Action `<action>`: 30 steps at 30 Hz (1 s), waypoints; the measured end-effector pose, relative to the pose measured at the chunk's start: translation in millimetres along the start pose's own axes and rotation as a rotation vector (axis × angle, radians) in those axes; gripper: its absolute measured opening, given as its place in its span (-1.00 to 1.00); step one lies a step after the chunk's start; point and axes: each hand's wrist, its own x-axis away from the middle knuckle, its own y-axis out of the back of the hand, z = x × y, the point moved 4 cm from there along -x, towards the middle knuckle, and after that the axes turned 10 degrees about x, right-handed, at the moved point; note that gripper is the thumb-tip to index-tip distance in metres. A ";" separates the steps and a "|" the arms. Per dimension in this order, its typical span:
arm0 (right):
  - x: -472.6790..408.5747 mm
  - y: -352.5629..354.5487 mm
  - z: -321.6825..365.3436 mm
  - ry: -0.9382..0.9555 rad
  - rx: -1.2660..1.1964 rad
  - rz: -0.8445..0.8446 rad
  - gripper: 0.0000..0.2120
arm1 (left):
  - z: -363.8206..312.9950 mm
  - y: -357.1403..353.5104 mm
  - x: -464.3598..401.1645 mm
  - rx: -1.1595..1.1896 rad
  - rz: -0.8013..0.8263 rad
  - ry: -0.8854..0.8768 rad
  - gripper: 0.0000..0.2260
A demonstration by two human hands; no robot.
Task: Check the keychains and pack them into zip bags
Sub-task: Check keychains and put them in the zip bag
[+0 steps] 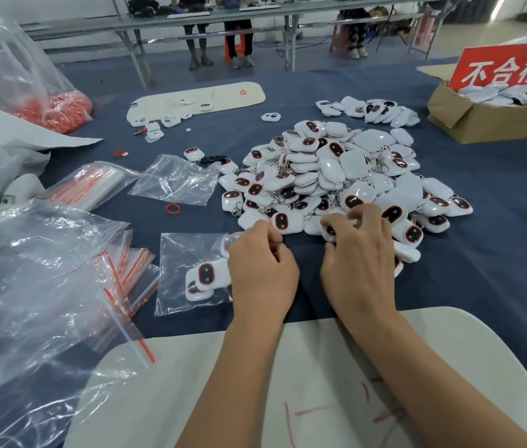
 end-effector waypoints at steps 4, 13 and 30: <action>-1.1 7.4 -5.2 -0.011 -0.208 -0.150 -0.77 | -2.1 1.5 0.4 0.032 -0.015 -0.008 -0.88; -0.7 6.1 -3.5 0.039 -0.099 -0.171 -0.70 | -1.6 5.3 1.1 0.187 -0.062 -0.021 -0.86; -3.6 4.0 -2.4 0.011 0.161 -0.115 -0.84 | 0.2 5.0 0.8 0.210 -0.046 -0.038 -0.87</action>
